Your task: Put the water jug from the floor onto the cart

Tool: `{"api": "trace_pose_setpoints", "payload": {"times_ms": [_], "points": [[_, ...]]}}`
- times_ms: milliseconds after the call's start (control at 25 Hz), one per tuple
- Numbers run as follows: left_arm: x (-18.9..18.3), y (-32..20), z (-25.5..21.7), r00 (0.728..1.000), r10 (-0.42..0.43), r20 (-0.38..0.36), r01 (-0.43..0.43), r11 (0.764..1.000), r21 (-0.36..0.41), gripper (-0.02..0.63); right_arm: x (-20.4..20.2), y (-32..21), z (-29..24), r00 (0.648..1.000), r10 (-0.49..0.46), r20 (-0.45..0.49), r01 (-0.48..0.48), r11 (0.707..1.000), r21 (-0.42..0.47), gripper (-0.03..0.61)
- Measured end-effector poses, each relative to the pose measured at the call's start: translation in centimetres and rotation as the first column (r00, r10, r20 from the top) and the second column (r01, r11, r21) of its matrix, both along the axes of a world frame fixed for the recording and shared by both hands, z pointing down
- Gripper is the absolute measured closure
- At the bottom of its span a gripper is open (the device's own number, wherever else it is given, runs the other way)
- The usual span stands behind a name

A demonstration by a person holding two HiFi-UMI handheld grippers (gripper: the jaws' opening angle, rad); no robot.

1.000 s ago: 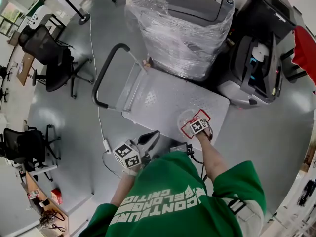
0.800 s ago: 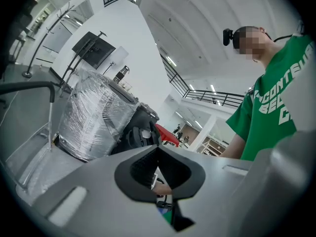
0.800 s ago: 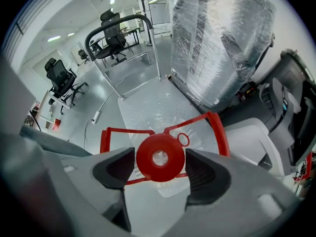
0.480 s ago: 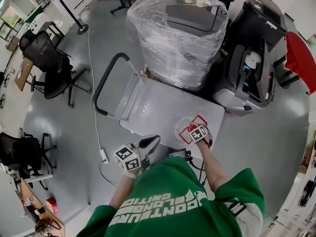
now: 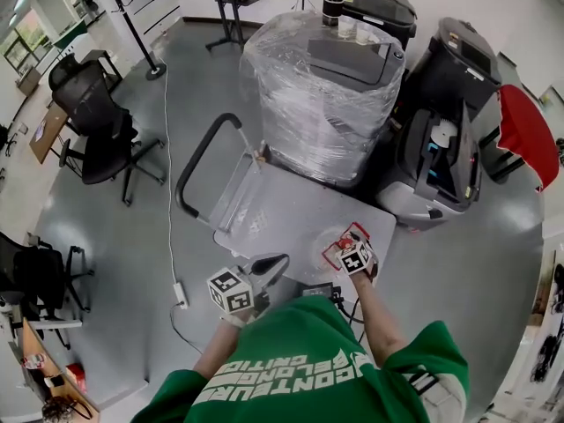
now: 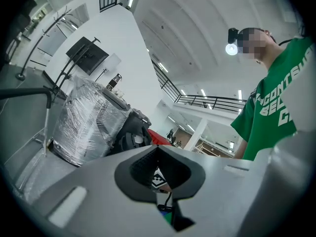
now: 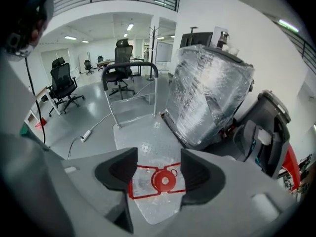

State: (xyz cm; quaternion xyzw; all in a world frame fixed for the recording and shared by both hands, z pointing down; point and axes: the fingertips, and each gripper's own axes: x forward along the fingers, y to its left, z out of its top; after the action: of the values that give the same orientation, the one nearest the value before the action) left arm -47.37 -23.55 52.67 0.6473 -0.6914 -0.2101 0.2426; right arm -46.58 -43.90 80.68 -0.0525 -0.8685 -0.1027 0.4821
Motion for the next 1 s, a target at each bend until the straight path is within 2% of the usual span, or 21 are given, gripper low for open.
{"api": "trace_pose_setpoints", "payload": {"times_ms": [120, 280, 400, 640, 1000], "points": [[0.6, 1.1, -0.2, 1.0, 0.001, 0.004, -0.001, 1.0, 0.018, 0.6, -0.6, 1.7, -3.4, 0.997, -0.008, 0.08, 0.008, 1.0, 0.001, 0.394], [1.9, 2.4, -0.4, 1.0, 0.021, 0.012, -0.021, 0.999, 0.037, 0.6, -0.8, 4.4, -6.6, 0.987, -0.035, 0.157, 0.037, 0.999, -0.009, 0.473], [3.0, 3.4, -0.6, 0.999, 0.044, 0.021, -0.045, 0.998, 0.05, 0.6, -0.4, 6.7, -9.4, 0.972, -0.059, 0.227, 0.064, 0.998, -0.016, 0.586], [6.2, 5.7, -0.7, 0.994, 0.104, 0.03, -0.106, 0.992, 0.064, 0.6, 2.6, 10.5, -14.1, 0.944, -0.057, 0.324, 0.061, 0.998, -0.003, 0.586], [12.0, 8.7, 0.0, 0.972, 0.23, 0.048, -0.234, 0.969, 0.075, 0.6, 9.6, 16.5, -21.1, 0.887, 0.018, 0.461, -0.015, 1.0, -0.009, 0.586]]}}
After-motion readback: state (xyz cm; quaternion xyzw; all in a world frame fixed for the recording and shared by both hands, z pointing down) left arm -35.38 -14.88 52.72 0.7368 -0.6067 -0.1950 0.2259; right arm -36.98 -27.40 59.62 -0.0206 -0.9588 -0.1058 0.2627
